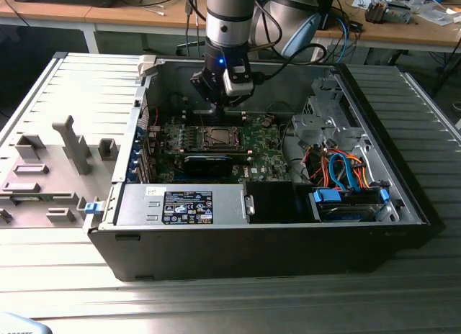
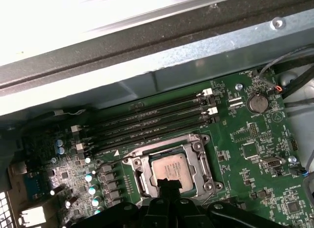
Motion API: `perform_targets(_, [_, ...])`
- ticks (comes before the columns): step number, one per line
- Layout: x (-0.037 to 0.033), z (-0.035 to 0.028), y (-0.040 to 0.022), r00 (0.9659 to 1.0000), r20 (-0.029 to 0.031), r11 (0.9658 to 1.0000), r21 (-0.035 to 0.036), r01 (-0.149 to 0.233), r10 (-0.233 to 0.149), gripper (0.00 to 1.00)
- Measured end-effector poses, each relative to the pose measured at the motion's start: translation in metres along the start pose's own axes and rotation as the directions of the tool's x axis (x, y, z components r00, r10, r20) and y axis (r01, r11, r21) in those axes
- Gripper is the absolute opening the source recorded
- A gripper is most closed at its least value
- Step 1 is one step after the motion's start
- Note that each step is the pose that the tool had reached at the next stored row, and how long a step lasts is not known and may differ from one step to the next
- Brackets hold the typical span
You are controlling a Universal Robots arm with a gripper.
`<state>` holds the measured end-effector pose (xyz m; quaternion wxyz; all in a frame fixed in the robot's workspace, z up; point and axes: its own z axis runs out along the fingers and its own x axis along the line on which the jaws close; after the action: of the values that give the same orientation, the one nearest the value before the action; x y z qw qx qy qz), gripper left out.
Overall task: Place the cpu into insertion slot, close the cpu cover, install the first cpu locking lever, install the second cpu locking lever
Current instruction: 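Install the first cpu locking lever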
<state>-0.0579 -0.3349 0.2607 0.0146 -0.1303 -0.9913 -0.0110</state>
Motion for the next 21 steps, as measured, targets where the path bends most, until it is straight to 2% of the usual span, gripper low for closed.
perform_targets(10, [0.0000,0.0000,0.0000,0.9989,-0.0012,0.9989,0.0005,0.047,-0.047,0.11])
perform_targets(15, [0.0000,0.0000,0.0000,0.9958,-0.0020,0.9958,0.0017,0.092,-0.092,0.11])
perform_targets(16, [0.0000,0.0000,0.0000,0.9945,-0.0023,0.9945,0.0021,0.105,-0.105,0.11])
perform_targets(18, [0.0000,0.0000,0.0000,0.9894,-0.0032,0.9894,0.0032,0.145,-0.145,0.11])
perform_targets(20, [0.0000,0.0001,0.0000,0.9816,-0.0043,0.9816,0.0045,0.191,-0.191,0.11])
perform_targets(21, [0.0000,0.0001,0.0000,0.9742,-0.0052,0.9742,0.0056,0.226,-0.226,0.11])
